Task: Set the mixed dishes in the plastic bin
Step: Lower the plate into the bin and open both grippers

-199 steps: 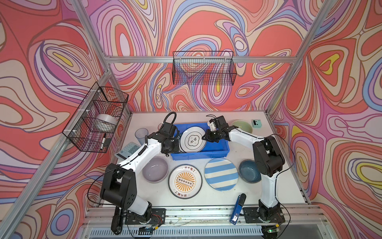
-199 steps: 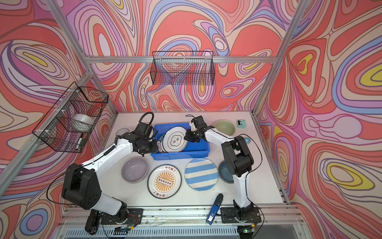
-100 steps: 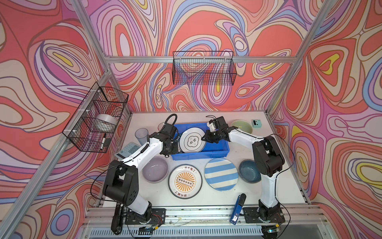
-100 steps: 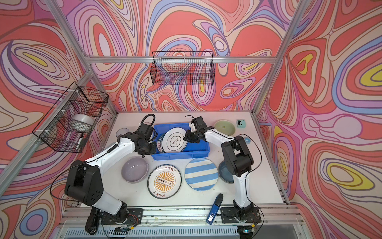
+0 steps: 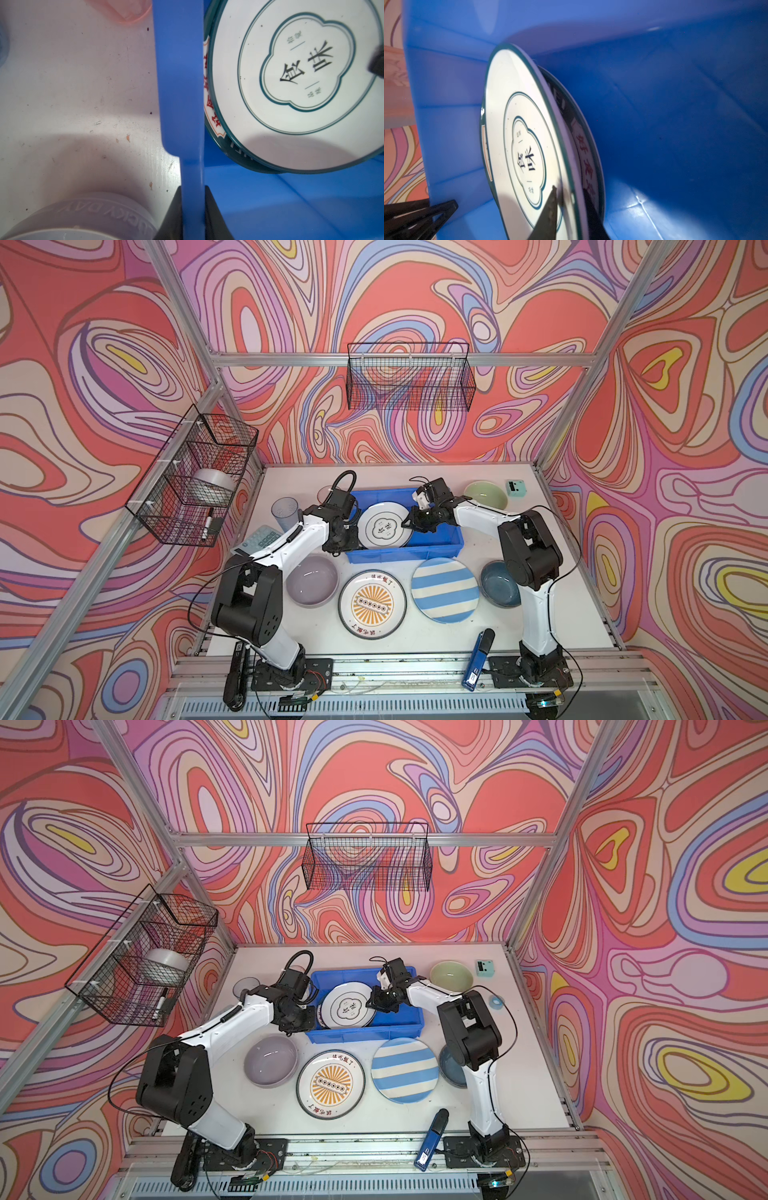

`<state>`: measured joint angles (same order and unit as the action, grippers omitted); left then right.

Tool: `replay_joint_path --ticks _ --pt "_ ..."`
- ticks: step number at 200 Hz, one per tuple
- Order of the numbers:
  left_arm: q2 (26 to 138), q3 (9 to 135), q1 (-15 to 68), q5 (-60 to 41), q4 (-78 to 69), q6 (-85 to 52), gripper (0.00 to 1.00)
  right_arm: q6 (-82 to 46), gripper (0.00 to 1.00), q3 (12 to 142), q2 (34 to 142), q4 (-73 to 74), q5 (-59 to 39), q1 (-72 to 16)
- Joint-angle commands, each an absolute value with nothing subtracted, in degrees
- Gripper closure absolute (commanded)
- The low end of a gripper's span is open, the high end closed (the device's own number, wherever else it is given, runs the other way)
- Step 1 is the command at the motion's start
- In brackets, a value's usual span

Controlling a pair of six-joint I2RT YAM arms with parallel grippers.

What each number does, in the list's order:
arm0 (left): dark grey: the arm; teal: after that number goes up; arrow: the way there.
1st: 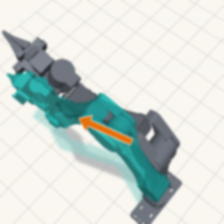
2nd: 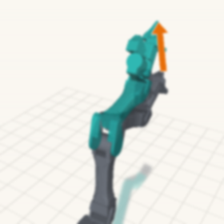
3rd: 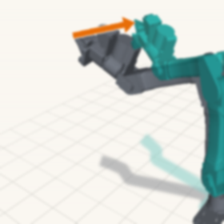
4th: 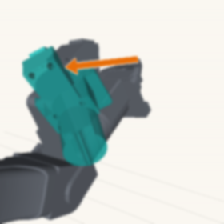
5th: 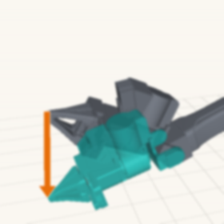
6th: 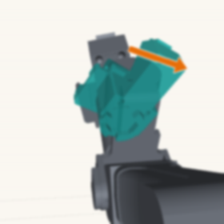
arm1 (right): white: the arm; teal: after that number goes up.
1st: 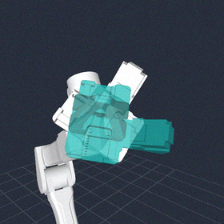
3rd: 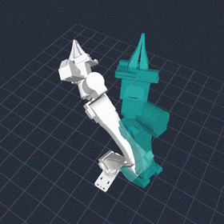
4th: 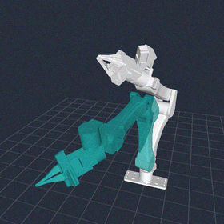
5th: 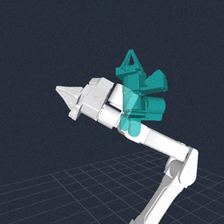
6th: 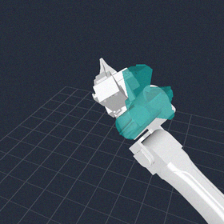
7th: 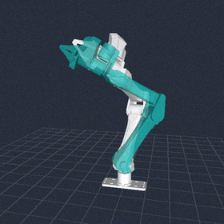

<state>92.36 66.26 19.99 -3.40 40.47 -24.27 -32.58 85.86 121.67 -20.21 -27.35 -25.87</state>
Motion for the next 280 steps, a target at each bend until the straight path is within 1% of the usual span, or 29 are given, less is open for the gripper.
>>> replay_joint_path --ticks 1,74,96,105,121,150,202,246,263,280 --pt "92.2 66.32 20.29 -7.02 39.9 -23.82 0.82 -32.25 0.74 88.3 123.04 -22.46 -24.38 -26.67" --pt "90.75 66.6 20.29 -8.0 40.21 -24.26 0.81 -31.12 0.58 90.73 123.48 -26.42 -19.78 -28.54" --pt "90.7 66.87 20.29 -7.81 40.51 -24.34 0.81 -30.3 0.51 92.2 123.49 -28.41 -17.76 -28.96" --pt "90.7 66.89 20.27 -7.89 40.51 -24.43 0.81 -30.08 0.5 92.82 123.44 -29.29 -16.61 -29.17" --pt "90.67 66.63 20.29 -8.16 40.02 -24.77 0.81 -29.32 0.43 94.22 123.57 -31.1 -14.39 -29.44" --pt "90.62 66.18 20.25 -8.35 39.46 -25.53 0.81 -28.58 0.4 96.57 124.32 -34.22 -12.22 -29.75" --pt "89.96 65.8 20.24 -8.21 39.23 -26.32 0.8 -27.91 0.39 98.7 124.97 -36.99 -9.13 -30.31" --pt "89.13 64.4 20.3 -9.13 38.19 -26.83 0.79 -27.69 0.39 99.39 125.49 -37.19 -9.67 -30.67" --pt "88.86 64.21 20.28 -9.81 38.02 -26.55 0.79 -27.56 0.32 99.87 125.82 -37.89 -9.65 -30.93" --pt "88.44 64.07 20.27 -9.83 37.97 -26.54 0.78 -27.52 0.31 100.17 126.01 -38.32 -9.66 -31.03"
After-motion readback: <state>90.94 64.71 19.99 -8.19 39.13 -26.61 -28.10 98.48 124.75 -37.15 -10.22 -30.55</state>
